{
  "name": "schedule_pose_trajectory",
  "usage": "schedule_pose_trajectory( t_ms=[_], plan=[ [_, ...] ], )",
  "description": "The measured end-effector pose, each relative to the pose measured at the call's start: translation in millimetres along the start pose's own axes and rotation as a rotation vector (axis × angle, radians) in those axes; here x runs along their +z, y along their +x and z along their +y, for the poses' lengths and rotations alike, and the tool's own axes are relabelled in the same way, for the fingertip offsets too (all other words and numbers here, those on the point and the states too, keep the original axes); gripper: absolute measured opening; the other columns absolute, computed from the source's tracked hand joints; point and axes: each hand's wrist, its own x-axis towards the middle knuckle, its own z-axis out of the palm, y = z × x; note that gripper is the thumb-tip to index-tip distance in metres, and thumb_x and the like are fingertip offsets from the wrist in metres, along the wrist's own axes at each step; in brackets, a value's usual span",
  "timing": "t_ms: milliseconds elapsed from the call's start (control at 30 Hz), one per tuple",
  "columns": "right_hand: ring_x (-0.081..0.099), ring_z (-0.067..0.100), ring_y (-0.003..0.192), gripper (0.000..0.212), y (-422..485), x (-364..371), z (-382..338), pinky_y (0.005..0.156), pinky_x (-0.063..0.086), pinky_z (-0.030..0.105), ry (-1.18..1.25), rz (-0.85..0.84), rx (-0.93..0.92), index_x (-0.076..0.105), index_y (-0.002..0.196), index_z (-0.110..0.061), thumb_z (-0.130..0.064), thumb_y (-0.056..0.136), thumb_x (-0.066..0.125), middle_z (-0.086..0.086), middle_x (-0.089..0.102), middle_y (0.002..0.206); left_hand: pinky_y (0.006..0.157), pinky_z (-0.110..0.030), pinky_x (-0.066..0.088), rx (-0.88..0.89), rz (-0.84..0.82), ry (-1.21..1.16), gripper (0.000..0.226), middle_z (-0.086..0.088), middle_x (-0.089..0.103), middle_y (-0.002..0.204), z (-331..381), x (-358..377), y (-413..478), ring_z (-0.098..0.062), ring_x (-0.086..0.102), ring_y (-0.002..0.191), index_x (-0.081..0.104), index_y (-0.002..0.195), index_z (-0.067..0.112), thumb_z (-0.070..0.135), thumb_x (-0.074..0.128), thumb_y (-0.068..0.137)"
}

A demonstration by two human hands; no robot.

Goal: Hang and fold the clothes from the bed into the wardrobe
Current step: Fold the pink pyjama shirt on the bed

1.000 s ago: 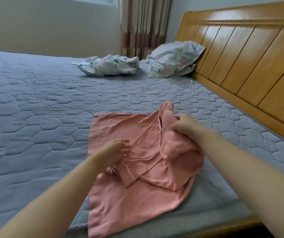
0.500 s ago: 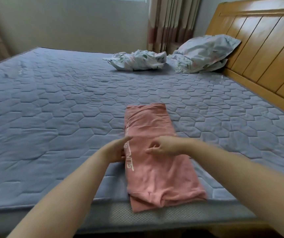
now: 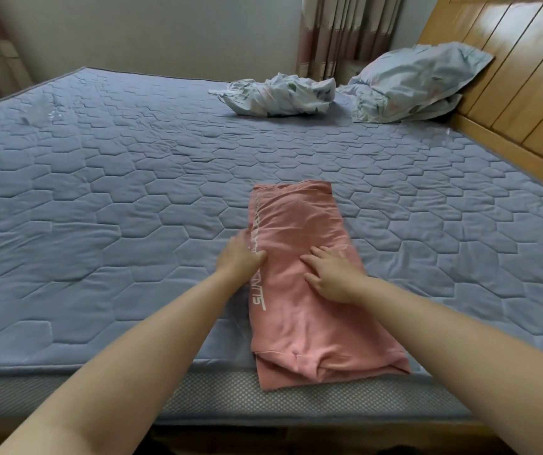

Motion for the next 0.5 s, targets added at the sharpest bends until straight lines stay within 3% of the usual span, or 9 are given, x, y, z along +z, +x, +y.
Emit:
schedule_pose_trajectory(
  t_ms=[100,200,333,433,500],
  plan=[
    [0.009,0.022,0.147,0.054,20.2,1.6,3.8,0.119,0.009,0.045,0.069,0.072,0.009,0.026,0.149,-0.023,-0.041,0.1,0.036,0.004,0.014,0.16,0.112,-0.035,0.024,0.215,0.081,0.17,0.064,-0.014,0.037,0.147,-1.3,7.0,8.6,-0.03,0.034,0.134,0.033,0.146,0.013,0.032,0.057,0.089],
    [0.004,0.021,0.148,0.056,40.5,-1.4,9.4,0.118,0.005,0.046,0.063,0.05,0.046,0.019,0.152,-0.025,-0.045,0.101,0.03,0.002,0.009,0.161,0.118,-0.032,0.011,0.344,-0.021,0.327,0.058,-0.004,0.019,0.158,-8.9,18.1,19.5,-0.024,0.015,0.145,0.027,0.15,0.023,0.039,0.044,0.097],
    [0.013,0.024,0.146,0.057,61.0,4.9,12.1,0.117,0.009,0.048,0.021,-0.062,0.043,0.02,0.151,-0.021,-0.047,0.101,0.026,0.004,0.015,0.16,0.118,-0.039,0.013,0.339,-0.157,0.383,0.053,0.004,0.02,0.158,-33.5,26.2,31.5,-0.016,0.013,0.146,0.027,0.149,0.03,0.047,0.033,0.1],
    [0.042,0.033,0.126,0.044,78.9,2.2,7.4,0.108,0.031,0.044,0.08,0.145,-0.002,0.052,0.128,-0.011,-0.039,0.1,0.034,0.015,0.048,0.135,0.118,-0.034,0.015,0.411,-0.081,0.289,0.053,0.001,0.028,0.156,-52.3,30.4,34.6,-0.014,0.02,0.145,0.033,0.148,0.022,0.045,0.031,0.1],
    [0.049,0.034,0.109,0.032,93.2,-7.1,4.0,0.097,0.038,0.041,0.184,0.37,-0.041,0.06,0.106,-0.005,-0.03,0.099,0.041,0.017,0.055,0.115,0.118,-0.03,0.017,0.415,0.041,0.132,0.057,-0.004,0.038,0.15,-55.6,31.4,34.7,-0.017,0.03,0.141,0.043,0.142,0.014,0.041,0.029,0.095]
  ],
)
